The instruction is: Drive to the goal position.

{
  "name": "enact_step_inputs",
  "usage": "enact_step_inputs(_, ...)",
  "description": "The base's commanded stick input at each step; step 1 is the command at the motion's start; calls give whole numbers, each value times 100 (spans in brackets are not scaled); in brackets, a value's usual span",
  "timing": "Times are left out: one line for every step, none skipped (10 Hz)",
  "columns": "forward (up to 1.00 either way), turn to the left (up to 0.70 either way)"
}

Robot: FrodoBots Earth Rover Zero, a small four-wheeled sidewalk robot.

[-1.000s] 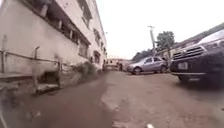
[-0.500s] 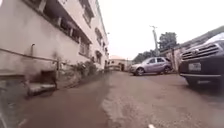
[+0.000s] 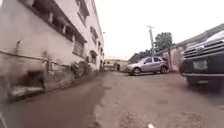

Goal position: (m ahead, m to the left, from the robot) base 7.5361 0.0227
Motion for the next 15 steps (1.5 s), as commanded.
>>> enact_step_inputs(70, 0)
enact_step_inputs(70, 0)
enact_step_inputs(70, 0)
enact_step_inputs(70, 0)
enact_step_inputs(70, 0)
enact_step_inputs(70, 0)
enact_step_inputs(70, 0)
enact_step_inputs(70, 0)
enact_step_inputs(70, 0)
enact_step_inputs(70, 0)
enact_step_inputs(70, 0)
enact_step_inputs(70, 0)
enact_step_inputs(70, 4)
enact_step_inputs(70, 20)
enact_step_inputs(70, 0)
